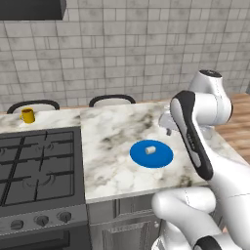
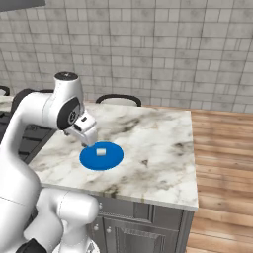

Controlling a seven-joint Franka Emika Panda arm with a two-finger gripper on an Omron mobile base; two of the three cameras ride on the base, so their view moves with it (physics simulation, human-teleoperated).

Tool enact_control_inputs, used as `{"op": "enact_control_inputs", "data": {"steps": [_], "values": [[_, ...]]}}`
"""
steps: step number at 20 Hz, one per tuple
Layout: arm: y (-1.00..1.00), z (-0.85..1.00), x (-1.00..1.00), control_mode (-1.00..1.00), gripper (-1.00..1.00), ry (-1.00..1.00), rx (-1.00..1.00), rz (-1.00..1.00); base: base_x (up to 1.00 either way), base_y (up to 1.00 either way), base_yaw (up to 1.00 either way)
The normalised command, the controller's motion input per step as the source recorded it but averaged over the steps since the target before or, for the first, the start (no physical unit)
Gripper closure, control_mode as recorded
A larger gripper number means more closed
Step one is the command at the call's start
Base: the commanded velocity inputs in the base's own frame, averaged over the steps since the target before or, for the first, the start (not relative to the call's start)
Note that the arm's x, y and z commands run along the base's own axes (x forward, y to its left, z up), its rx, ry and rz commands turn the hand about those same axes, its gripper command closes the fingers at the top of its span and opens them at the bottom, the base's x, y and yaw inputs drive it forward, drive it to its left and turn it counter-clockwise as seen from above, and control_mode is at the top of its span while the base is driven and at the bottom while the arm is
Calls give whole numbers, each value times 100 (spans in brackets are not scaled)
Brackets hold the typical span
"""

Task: Pick up the marshmallow and place it in the cup of hot chocolate on the dining counter.

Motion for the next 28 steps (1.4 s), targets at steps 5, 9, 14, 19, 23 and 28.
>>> {"op": "enact_control_inputs", "data": {"steps": [5,9,14,19,23,28], "values": [[-3,-42,7,-100,-100,-4,15,-26,0,0,0],[0,-41,34,-100,-100,5,0,-21,0,0,0],[0,-35,42,-100,-100,18,0,-7,0,0,0],[0,-14,39,-100,-100,12,0,-2,0,0,0],[0,-17,49,-100,-100,9,0,-3,0,0,0],[1,-23,27,-100,-100,1,0,-14,0,0,0]]}}
